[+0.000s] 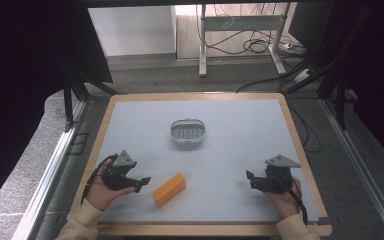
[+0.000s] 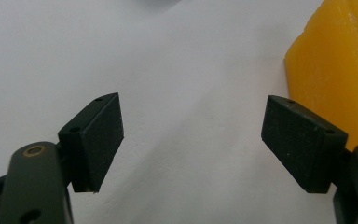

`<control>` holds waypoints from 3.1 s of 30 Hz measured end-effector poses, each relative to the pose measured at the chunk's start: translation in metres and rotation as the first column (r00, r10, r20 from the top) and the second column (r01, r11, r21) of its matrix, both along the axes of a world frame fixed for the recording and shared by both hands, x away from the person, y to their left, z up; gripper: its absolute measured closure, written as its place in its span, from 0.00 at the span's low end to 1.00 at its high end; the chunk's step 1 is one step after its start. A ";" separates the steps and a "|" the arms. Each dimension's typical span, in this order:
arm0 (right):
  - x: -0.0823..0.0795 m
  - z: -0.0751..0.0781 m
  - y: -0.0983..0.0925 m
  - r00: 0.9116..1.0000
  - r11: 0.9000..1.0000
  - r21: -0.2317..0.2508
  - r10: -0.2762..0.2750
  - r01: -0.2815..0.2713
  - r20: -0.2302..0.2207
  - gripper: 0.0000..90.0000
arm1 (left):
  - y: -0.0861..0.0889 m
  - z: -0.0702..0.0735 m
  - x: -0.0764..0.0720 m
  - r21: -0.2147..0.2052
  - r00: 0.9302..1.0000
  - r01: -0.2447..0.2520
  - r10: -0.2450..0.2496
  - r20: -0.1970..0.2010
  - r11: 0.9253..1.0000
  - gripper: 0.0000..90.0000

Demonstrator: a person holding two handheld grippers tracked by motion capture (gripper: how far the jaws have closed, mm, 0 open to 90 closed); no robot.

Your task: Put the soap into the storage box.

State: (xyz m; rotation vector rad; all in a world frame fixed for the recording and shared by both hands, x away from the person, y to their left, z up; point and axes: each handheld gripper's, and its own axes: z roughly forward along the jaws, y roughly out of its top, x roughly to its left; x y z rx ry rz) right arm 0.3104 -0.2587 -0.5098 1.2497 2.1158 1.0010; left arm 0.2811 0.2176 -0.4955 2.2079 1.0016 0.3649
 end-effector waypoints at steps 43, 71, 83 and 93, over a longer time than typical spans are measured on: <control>0.003 -0.001 0.002 1.000 1.000 0.008 0.016 -0.016 0.001 0.13 | -0.020 0.047 0.001 -0.019 0.998 0.046 -0.047 -0.031 0.999 0.26; 0.002 -0.004 0.003 1.000 1.000 0.002 0.013 -0.012 -0.009 0.13 | -0.067 0.050 0.002 0.079 0.989 0.130 -0.124 -0.078 0.988 0.25; 0.002 -0.005 0.004 1.000 1.000 -0.007 0.016 -0.016 -0.016 0.13 | -0.083 0.043 -0.002 0.100 0.982 0.160 -0.148 -0.118 0.982 0.25; 0.002 -0.006 0.004 1.000 1.000 -0.015 0.015 -0.016 -0.020 0.13 | -0.104 0.030 -0.002 0.160 0.975 0.182 -0.157 -0.155 0.970 0.24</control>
